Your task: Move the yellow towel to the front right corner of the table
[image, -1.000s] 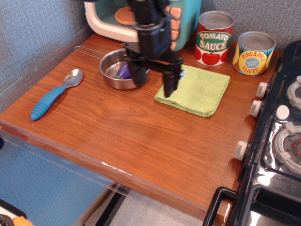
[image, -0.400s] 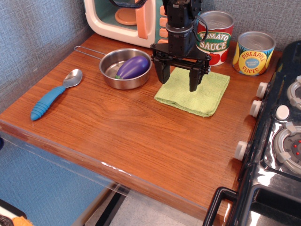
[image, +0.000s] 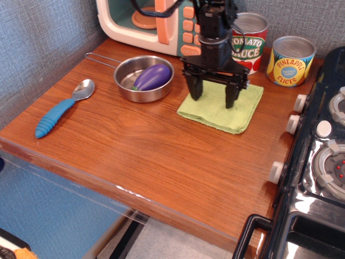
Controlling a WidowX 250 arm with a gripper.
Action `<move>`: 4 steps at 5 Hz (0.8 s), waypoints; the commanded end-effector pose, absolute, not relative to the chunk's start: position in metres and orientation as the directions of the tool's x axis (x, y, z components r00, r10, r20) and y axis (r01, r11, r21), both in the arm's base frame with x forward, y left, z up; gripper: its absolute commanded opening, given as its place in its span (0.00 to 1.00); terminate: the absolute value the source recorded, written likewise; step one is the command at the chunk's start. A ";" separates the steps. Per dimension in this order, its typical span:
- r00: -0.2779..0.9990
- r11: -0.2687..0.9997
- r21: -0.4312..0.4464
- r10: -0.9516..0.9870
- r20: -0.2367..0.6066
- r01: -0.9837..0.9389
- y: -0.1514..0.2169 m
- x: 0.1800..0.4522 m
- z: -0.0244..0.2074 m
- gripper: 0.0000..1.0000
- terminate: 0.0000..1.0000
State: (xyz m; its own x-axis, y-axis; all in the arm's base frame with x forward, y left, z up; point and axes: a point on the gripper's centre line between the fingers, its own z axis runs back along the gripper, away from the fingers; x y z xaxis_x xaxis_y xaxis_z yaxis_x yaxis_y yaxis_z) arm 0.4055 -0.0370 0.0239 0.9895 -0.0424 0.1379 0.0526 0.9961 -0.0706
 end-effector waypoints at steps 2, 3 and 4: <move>0.996 0.997 0.020 -0.073 0.055 0.072 -0.022 0.386 -0.015 1.00 0.00; 0.998 0.998 0.009 -0.068 -0.005 0.068 -0.013 0.357 -0.025 1.00 0.00; 0.997 0.996 -0.027 -0.080 -0.019 0.080 -0.016 0.319 -0.022 1.00 0.00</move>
